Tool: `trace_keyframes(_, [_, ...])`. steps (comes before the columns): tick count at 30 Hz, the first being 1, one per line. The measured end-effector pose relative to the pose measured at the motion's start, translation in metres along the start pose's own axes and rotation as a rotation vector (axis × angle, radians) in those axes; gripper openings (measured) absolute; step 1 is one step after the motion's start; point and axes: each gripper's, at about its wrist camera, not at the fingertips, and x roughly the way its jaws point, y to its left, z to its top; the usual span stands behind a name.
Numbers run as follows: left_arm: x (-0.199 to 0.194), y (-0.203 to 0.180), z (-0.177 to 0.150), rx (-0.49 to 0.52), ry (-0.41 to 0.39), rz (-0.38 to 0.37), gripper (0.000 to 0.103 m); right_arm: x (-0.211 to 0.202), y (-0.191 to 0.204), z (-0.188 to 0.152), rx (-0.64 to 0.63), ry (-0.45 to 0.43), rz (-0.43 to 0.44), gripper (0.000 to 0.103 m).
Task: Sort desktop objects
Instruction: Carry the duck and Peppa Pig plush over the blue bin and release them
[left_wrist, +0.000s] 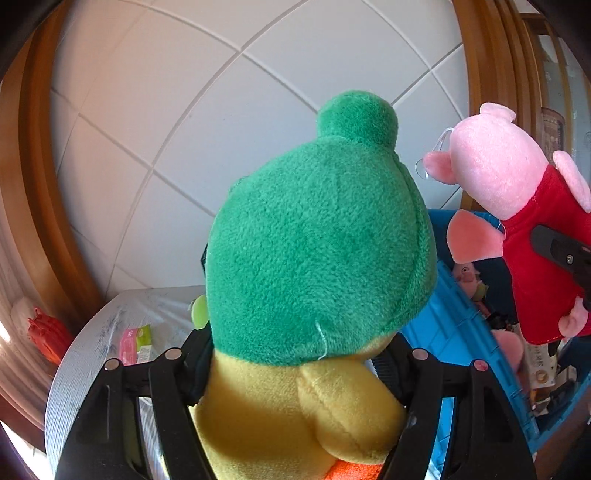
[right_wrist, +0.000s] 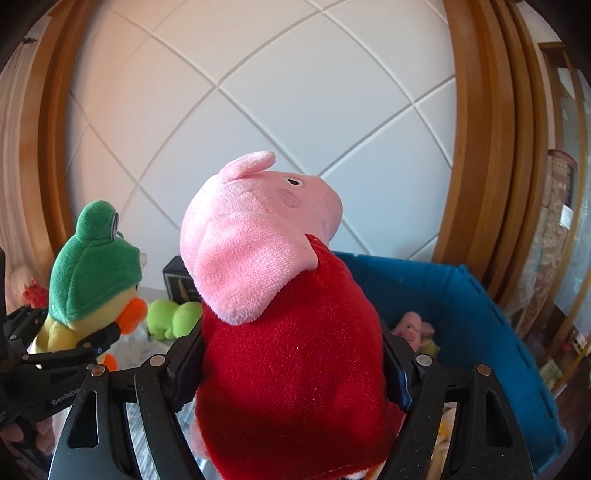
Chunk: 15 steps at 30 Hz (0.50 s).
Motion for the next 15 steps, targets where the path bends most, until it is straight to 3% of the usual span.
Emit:
trace_keyframes(8, [0.026,-0.120,0.052,0.004,0.037,-0.132,0.071,0.020,-0.116,0.008,0.010,0.014,-0.114,0.079])
trace_keyframes(15, [0.079,-0.221,0.079,0.097,0.097,-0.156,0.071,0.053,-0.189,0.002,0.038,0.091,-0.190,0.079])
